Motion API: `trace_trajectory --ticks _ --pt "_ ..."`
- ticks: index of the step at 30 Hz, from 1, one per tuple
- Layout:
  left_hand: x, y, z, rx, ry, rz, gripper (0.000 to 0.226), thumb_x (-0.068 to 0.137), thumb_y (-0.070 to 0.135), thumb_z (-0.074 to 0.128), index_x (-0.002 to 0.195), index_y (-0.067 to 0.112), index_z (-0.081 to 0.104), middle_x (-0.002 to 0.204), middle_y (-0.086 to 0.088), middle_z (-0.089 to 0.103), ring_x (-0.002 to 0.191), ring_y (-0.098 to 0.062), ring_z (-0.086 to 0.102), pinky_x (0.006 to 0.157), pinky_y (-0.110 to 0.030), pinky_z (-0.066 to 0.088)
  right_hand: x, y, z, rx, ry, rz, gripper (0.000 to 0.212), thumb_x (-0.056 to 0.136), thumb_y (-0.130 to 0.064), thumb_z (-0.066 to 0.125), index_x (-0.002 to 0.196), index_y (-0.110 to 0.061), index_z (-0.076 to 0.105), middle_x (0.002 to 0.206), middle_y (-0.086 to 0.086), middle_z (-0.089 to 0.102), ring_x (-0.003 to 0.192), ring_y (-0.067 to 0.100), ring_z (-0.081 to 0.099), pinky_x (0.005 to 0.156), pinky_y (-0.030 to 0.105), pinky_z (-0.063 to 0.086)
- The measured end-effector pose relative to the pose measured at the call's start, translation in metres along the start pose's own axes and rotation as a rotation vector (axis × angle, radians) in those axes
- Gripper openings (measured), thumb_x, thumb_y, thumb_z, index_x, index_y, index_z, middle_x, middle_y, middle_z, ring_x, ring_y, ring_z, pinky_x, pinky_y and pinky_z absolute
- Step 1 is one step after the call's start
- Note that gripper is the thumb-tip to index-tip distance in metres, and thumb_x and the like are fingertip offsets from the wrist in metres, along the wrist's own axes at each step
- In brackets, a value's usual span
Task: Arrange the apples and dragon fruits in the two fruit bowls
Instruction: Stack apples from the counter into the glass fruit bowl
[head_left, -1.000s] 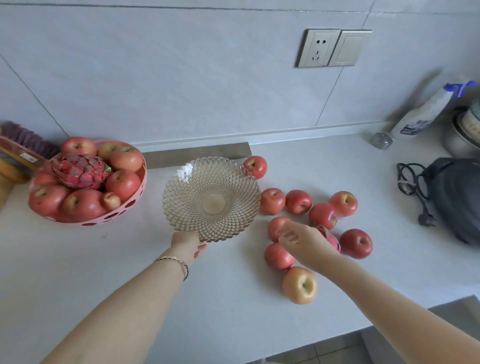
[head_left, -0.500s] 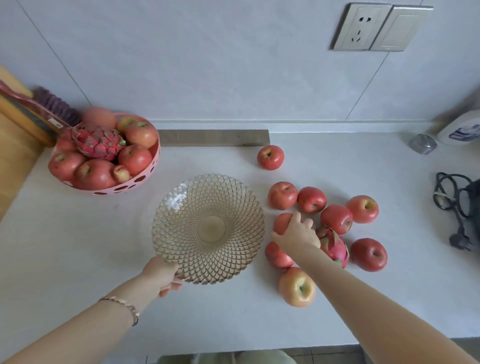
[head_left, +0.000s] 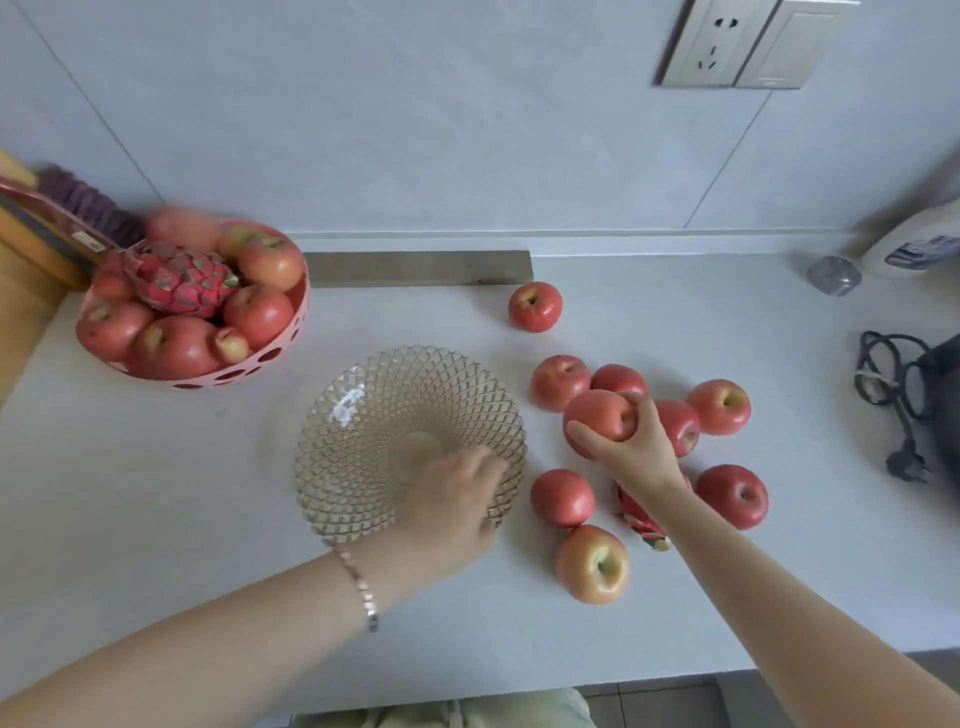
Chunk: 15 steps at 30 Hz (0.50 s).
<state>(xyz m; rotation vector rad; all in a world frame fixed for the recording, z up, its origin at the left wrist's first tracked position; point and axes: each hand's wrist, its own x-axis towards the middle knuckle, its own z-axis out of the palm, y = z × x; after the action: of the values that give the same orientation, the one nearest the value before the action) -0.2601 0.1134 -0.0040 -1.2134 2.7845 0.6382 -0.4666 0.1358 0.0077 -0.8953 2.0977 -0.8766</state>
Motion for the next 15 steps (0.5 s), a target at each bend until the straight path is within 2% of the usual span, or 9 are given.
trace_trajectory --ticks 2,4,7,9,11,13,15 --pt "0.027 0.021 0.014 0.142 -0.108 0.174 0.066 0.082 0.020 0.060 0.140 0.013 0.031 0.148 -0.008 0.030 0.134 -0.027 0.033 0.108 -0.038 0.027 0.000 0.004 -0.014 0.126 -0.029 0.042 0.055 0.073 -0.035 0.075 0.116 -0.022 0.044 0.096 -0.007 0.051 0.090 0.015 0.057 0.082 0.032 0.046" --pt "0.051 0.033 0.027 0.289 -0.224 0.255 0.073 0.084 0.020 0.060 0.144 0.015 0.020 0.153 -0.007 0.020 0.137 -0.027 0.028 0.109 -0.039 0.023 0.001 0.012 -0.021 0.256 -0.057 0.096 0.052 0.073 -0.036 0.075 0.114 -0.025 0.045 0.101 -0.003 0.054 0.099 0.025 0.061 0.088 0.043 0.053" --pt "0.078 0.042 0.040 0.297 -0.293 0.245 0.075 0.082 0.024 0.062 0.144 0.019 0.020 0.144 -0.010 0.033 0.127 -0.031 0.042 0.102 -0.040 0.031 -0.003 0.024 -0.026 0.374 -0.059 0.148 0.050 0.069 -0.035 0.077 0.110 -0.030 0.047 0.112 0.009 0.056 0.098 0.030 0.065 0.085 0.046 0.056" --pt "0.088 0.045 0.043 0.266 -0.330 0.208 0.075 0.081 0.026 0.064 0.143 0.020 0.023 0.136 -0.012 0.041 0.120 -0.033 0.049 0.097 -0.038 0.035 -0.006 0.033 -0.028 0.370 -0.022 0.192 0.067 0.059 -0.043 0.079 0.116 -0.031 0.045 0.115 0.007 0.055 0.099 0.029 0.064 0.086 0.045 0.055" --pt "0.090 0.047 0.043 0.263 -0.339 0.200 0.074 0.079 0.026 0.066 0.141 0.019 0.026 0.130 -0.013 0.045 0.114 -0.034 0.052 0.089 -0.037 0.040 -0.008 0.036 -0.030 0.421 0.028 0.248 0.072 0.061 -0.042 0.080 0.118 -0.025 0.039 0.116 0.007 0.053 0.097 0.029 0.065 0.084 0.041 0.055" --pt "0.087 0.048 0.039 0.226 -0.290 0.212 0.071 0.079 0.031 0.066 0.139 0.019 0.030 0.125 -0.013 0.045 0.110 -0.033 0.051 0.080 -0.036 0.042 -0.008 0.037 -0.035 0.498 0.060 0.276 0.063 0.071 -0.032 0.078 0.117 -0.019 0.037 0.114 0.009 0.052 0.094 0.027 0.064 0.076 0.035 0.054" --pt "0.080 0.045 0.030 0.073 -0.177 0.162 0.072 0.075 0.035 0.067 0.137 0.020 0.034 0.122 -0.011 0.042 0.107 -0.030 0.049 0.079 -0.034 0.042 -0.008 0.034 -0.040 0.624 -0.013 0.275 0.061 0.073 -0.038 0.072 0.120 -0.014 0.042 0.110 0.010 0.055 0.087 0.021 0.063 0.065 0.028 0.052"
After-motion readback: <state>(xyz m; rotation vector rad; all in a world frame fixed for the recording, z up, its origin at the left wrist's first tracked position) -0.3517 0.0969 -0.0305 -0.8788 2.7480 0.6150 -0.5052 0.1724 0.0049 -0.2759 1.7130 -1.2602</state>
